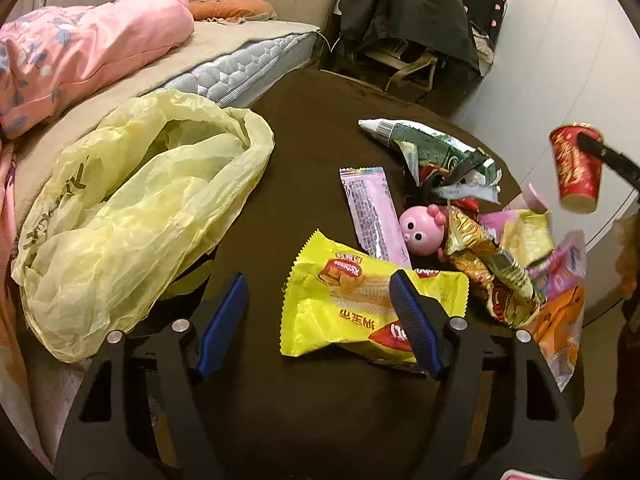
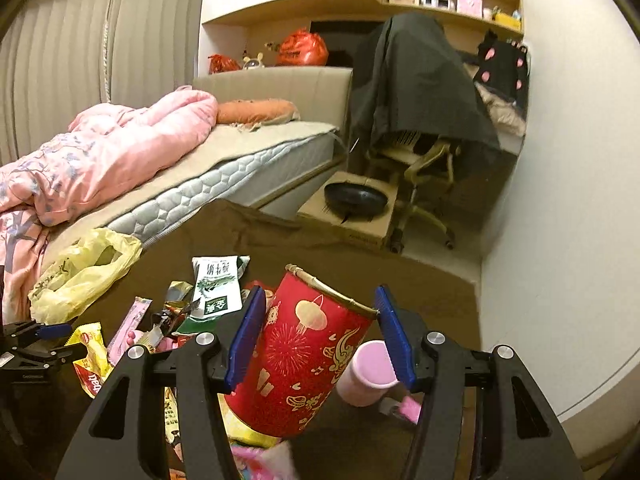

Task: Collect trash
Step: 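Close the left tool on the yellow wafer wrapper and lift it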

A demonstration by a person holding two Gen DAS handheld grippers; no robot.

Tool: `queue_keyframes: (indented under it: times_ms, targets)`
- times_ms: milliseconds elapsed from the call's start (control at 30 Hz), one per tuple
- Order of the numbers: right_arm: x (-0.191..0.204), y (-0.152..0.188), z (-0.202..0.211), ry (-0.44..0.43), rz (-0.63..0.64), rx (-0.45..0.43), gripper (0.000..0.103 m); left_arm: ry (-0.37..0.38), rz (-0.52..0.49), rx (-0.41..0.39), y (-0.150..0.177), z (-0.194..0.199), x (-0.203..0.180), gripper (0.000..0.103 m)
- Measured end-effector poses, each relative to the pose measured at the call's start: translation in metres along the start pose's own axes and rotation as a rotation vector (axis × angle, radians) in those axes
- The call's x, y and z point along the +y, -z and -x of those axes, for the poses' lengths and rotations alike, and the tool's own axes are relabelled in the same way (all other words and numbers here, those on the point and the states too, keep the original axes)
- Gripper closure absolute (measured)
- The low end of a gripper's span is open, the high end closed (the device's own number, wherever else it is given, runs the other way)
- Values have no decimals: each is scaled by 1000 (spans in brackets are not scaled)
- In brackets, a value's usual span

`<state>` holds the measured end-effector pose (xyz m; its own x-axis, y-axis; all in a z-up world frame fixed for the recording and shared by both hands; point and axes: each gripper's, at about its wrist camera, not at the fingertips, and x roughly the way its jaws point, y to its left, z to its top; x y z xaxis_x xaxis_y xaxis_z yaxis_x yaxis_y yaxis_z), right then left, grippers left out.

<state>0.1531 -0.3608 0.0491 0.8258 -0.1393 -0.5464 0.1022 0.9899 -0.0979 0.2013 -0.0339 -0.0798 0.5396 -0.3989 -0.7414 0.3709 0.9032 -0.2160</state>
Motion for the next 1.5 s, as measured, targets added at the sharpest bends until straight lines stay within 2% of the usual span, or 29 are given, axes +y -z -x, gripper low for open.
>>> queue_keyframes:
  times_ms: [33,100,200,367,700,867,967,1033,1100,1367,1500]
  targets:
    - [-1,-1,3,-1,-2,-4,50,-8,-7,4,1,-1,-1,40]
    - [-2,-3,7,-11,-9,-11,50,-12,-13,22,1,-4,-2,55]
    - [1,-2,14,-34,-14,-16,50,-9,-14,32,3,-5,-3,72]
    - [14,4,19,-82,-12,-12,50,21,-2,12,1,3,-2,88]
    - [44,29,24,-117,30,15,50,49,-20,-73,-8,32,-6,95]
    - [49,35,26,-127,24,15,50,40,-71,-128,-12,49,-18,98]
    - [49,34,27,-126,28,14,50,47,-85,-132,-13,54,-22,98]
    - [50,38,31,-120,28,6,50,70,-64,-106,-12,50,-19,91]
    - [51,44,35,-116,20,0,50,86,-32,-65,-7,44,-13,65]
    - [49,87,48,-46,-11,2,50,104,131,81,26,19,-7,57]
    - [42,101,47,-41,-57,11,50,43,155,57,19,3,-18,57]
